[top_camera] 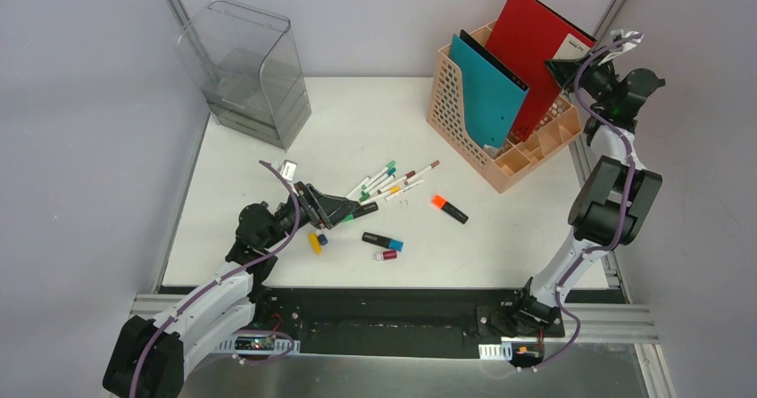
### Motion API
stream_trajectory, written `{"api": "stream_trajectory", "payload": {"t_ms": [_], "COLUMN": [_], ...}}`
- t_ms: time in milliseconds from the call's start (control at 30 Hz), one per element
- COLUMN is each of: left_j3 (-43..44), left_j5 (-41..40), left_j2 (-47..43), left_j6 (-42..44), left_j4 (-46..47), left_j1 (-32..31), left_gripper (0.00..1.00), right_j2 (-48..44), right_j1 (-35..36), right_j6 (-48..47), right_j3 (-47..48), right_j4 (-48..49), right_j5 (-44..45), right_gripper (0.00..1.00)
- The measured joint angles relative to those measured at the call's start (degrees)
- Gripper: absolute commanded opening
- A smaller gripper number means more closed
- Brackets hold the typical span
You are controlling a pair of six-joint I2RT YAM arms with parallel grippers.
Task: Organize the desk
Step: Place the folder in the storage box.
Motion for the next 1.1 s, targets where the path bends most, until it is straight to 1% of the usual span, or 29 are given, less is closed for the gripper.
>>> {"api": "stream_trajectory", "payload": {"t_ms": [167,400,633,767,1000,1100], "left_j3": [0.02,0.02,0.26,0.35,0.35,0.35], "left_j5": [0.0,0.0,0.0,0.0,0.0,0.0], "left_j2": [0.2,0.37,0.37,0.44,0.46,0.2], "left_j6": [-0.02,0.0,0.02,0.02,0.02,0.07], "left_j4": [0.0,0.0,-0.11,-0.11,-0.31,-0.74], "left_j1": [0.0,0.0,0.0,0.0,0.0,0.0], "left_gripper": [0.84,0.84,0.84,0.84,0.84,0.84], "right_j2": [1.68,5.77,6.88,6.88,6.88,6.86], "right_j1": [0.0,0.44,0.94,0.94,0.94,0.94], "right_j6": [0.87,4.52,5.55,5.46,4.74,4.55], "right_j3": [-0.07,-1.27,-4.24,-5.49,-8.35,-8.92], "right_j4": [6.21,14.75,19.12,20.85,21.64,21.66], "right_j5": [0.46,0.59,0.52,0.37,0.11,-0.02], "right_gripper": [0.0,0.0,0.01,0.12,0.26,0.34]}}
